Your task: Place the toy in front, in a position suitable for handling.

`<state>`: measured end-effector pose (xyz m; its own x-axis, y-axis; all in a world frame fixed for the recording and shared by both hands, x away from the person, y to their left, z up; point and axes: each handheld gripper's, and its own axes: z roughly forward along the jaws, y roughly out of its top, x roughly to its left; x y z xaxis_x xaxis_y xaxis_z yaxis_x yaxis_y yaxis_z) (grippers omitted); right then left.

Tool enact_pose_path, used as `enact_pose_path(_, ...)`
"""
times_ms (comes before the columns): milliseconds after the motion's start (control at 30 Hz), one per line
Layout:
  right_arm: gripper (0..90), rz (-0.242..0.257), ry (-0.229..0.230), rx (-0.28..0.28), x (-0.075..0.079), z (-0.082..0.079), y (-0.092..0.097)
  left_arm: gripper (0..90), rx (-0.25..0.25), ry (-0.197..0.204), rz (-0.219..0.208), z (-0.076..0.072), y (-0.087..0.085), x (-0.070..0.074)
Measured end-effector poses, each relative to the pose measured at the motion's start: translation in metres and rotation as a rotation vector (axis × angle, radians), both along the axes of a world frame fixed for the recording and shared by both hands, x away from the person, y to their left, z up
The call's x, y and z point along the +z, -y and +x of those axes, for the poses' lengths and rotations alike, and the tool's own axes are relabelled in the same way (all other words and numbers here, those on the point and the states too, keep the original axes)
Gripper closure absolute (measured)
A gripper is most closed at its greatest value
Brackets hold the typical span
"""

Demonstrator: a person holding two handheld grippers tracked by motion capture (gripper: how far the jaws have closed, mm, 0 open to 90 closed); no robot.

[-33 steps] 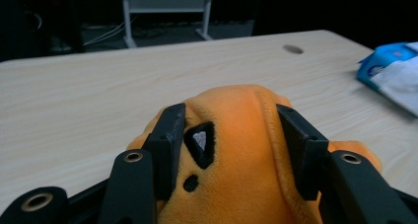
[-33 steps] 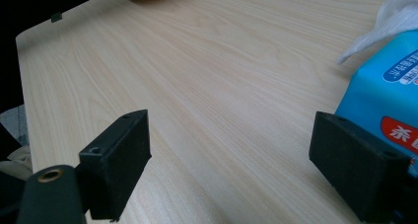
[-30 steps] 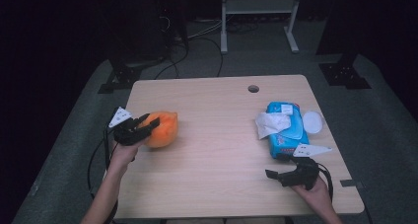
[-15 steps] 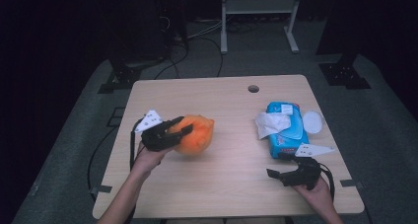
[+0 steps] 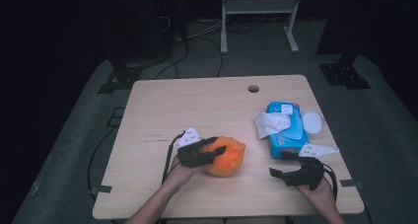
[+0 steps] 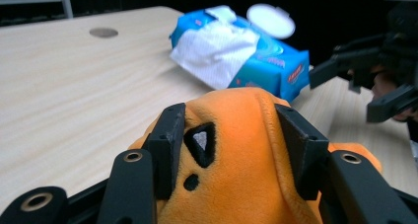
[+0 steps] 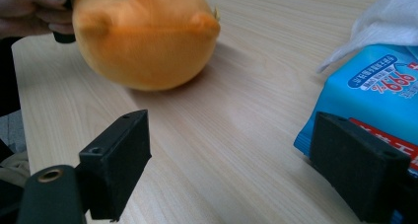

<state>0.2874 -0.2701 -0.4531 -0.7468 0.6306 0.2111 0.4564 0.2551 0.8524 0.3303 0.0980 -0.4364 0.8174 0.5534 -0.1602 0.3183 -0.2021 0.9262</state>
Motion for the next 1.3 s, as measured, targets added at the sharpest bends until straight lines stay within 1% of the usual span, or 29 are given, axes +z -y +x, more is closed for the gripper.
enact_pose_path(33, 14.7, -0.001, 0.002, 0.0, 0.0, 0.0, 0.0, 49.8, 0.001, 0.001, 0.003, -0.001, 0.001, -0.003)
enact_pose_path(67, 14.8, -0.002, 0.003, -0.001, 0.0, 0.0, 0.0, 49.4, 0.01, 0.004, -0.006, -0.002, 0.001, -0.005)
enact_pose_path(100, 14.7, -0.005, 0.004, -0.002, 0.001, -0.001, 0.001, 48.6, 0.02, 0.005, -0.004, -0.004, 0.0, -0.004)
enact_pose_path(200, 14.8, -0.009, 0.029, -0.011, 0.003, -0.002, 0.0, 38.4, 0.044, -0.013, -0.015, -0.007, -0.001, -0.005)
enact_pose_path(267, 14.7, -0.009, 0.043, -0.015, 0.005, -0.003, 0.0, 34.6, 0.044, -0.012, -0.011, -0.012, -0.001, -0.005)
enact_pose_path(333, 14.7, -0.021, 0.065, -0.018, 0.008, -0.004, -0.001, 30.5, 0.044, -0.014, -0.007, -0.016, -0.001, -0.005)
enact_pose_path(433, 14.8, -0.027, 0.083, -0.021, 0.013, 0.001, 0.0, 28.3, 0.043, -0.022, -0.005, -0.02, -0.002, -0.003)
enact_pose_path(467, 14.8, -0.036, 0.088, -0.024, 0.015, 0.004, 0.001, 27.9, 0.043, -0.027, -0.011, -0.022, -0.002, -0.003)
enact_pose_path(533, 14.8, -0.053, 0.097, -0.036, 0.018, 0.011, 0.001, 27.3, 0.039, -0.022, -0.005, -0.024, -0.002, -0.002)
enact_pose_path(567, 14.8, -0.053, 0.097, -0.036, 0.018, 0.011, 0.001, 26.5, 0.039, -0.022, -0.005, -0.024, -0.002, -0.002)
enact_pose_path(600, 16.0, -0.062, 0.114, -0.049, 0.023, 0.02, 0.002, 25.3, 0.037, -0.021, -0.002, -0.027, -0.001, -0.002)
enact_pose_path(633, 16.6, -0.064, 0.117, -0.055, 0.025, 0.023, 0.002, 24.4, 0.037, -0.019, -0.004, -0.027, -0.001, -0.002)
enact_pose_path(733, 16.8, -0.089, 0.144, -0.071, 0.033, 0.039, -0.001, 22.9, 0.037, -0.023, -0.017, -0.029, -0.001, -0.003)
enact_pose_path(833, 19.1, -0.123, 0.161, -0.082, 0.037, 0.056, -0.006, 22.2, 0.034, -0.017, -0.017, -0.03, -0.002, -0.004)
enact_pose_path(1000, 19.9, -0.19, 0.155, -0.11, 0.037, 0.082, -0.012, 20.8, 0.031, -0.01, -0.018, -0.032, -0.001, -0.005)
enact_pose_path(1133, 22.7, -0.207, 0.149, -0.134, 0.034, 0.095, -0.011, 20.0, 0.026, -0.009, -0.019, -0.032, -0.001, -0.006)
enact_pose_path(1167, 23.4, -0.213, 0.142, -0.147, 0.032, 0.097, -0.01, 19.9, 0.027, -0.009, -0.02, -0.032, -0.001, -0.006)
enact_pose_path(1233, 27.4, -0.215, 0.129, -0.163, 0.029, 0.101, -0.008, 19.8, 0.026, -0.01, -0.022, -0.032, 0.0, -0.006)
enact_pose_path(1300, 31.9, -0.228, 0.12, -0.18, 0.026, 0.104, -0.005, 19.7, 0.023, -0.01, -0.023, -0.032, 0.0, -0.006)
